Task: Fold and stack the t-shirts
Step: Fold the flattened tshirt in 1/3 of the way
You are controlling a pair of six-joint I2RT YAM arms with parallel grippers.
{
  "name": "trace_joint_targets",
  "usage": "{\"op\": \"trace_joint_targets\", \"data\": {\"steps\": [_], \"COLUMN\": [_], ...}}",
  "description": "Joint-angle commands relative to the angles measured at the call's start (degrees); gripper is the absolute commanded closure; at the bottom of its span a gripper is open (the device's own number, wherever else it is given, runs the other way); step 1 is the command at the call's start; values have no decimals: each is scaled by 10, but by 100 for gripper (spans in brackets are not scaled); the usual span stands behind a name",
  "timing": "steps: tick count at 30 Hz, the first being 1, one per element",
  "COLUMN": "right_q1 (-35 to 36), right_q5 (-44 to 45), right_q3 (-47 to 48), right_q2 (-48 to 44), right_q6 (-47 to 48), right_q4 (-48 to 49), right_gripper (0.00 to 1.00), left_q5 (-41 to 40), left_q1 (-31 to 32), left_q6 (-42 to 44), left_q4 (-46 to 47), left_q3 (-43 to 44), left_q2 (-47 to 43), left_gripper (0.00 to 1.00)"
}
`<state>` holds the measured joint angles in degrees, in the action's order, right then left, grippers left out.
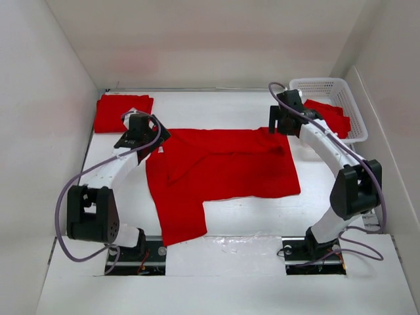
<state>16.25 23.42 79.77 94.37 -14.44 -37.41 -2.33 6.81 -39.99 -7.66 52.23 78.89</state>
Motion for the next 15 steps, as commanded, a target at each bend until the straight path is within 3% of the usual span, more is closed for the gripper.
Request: {"op": "trace_joint_targets", "data": {"steps": [1,4,5,6,9,15], "right_q1": [7,25,34,34,41,-5], "right_q5": [-61,-86,-79,-71,-43,-85], "right_q3": [29,61,91,106,159,199], "right_q2": [3,49,65,98,148,243], "right_q6": [8,8,3,3,-9,-25], "right_q4": [29,51,51,51,42,30], "right_gripper": [14,25,27,36,46,46], "left_q5": [-27,-53,-53,-46,-33,-11], "left_q1": [41,74,80,80,80,69], "left_q6": [20,44,49,49,49,49], "left_q4": [36,31,26,26,27,54], "left_q3": [55,125,142,156,197,234], "left_q2": [40,111,131,150,206,281], "left_gripper": [0,0,0,0,0,0]}}
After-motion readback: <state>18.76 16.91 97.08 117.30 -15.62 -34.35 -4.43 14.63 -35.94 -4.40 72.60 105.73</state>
